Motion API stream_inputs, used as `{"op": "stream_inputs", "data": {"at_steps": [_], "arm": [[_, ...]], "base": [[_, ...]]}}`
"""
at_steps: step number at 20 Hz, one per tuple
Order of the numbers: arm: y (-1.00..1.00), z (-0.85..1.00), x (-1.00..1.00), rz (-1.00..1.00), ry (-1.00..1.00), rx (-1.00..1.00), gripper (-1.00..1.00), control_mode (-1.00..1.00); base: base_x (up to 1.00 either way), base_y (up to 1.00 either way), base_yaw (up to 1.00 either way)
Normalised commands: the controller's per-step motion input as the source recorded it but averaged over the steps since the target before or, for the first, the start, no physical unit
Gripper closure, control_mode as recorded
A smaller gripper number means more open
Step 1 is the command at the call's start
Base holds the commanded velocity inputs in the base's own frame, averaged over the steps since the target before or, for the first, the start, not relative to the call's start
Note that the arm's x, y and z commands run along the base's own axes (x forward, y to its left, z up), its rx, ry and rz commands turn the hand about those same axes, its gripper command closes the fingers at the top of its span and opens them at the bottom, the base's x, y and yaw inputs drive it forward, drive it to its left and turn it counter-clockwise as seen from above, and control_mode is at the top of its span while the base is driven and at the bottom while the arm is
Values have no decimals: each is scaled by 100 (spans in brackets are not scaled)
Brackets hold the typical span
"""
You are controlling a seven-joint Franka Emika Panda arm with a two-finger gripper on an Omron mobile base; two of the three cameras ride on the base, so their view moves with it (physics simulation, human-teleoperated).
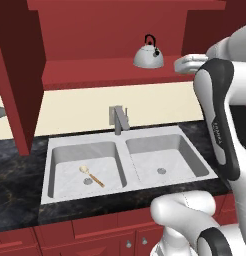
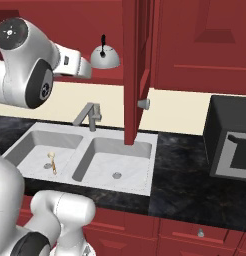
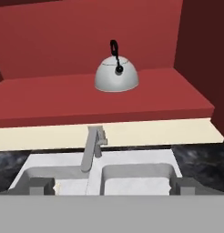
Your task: Open the cabinet, pick the kettle from the cabinet, and place it in the sink.
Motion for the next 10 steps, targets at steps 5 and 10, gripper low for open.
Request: {"op": "stream_inputs", "data": {"at_steps": [5, 10], "arm": [[-4, 0, 41, 0, -16, 0, -100, -100], [-5, 5, 45, 0, -3, 0, -100, -100]], "base": [[0, 0, 0], [0, 0, 0]]}}
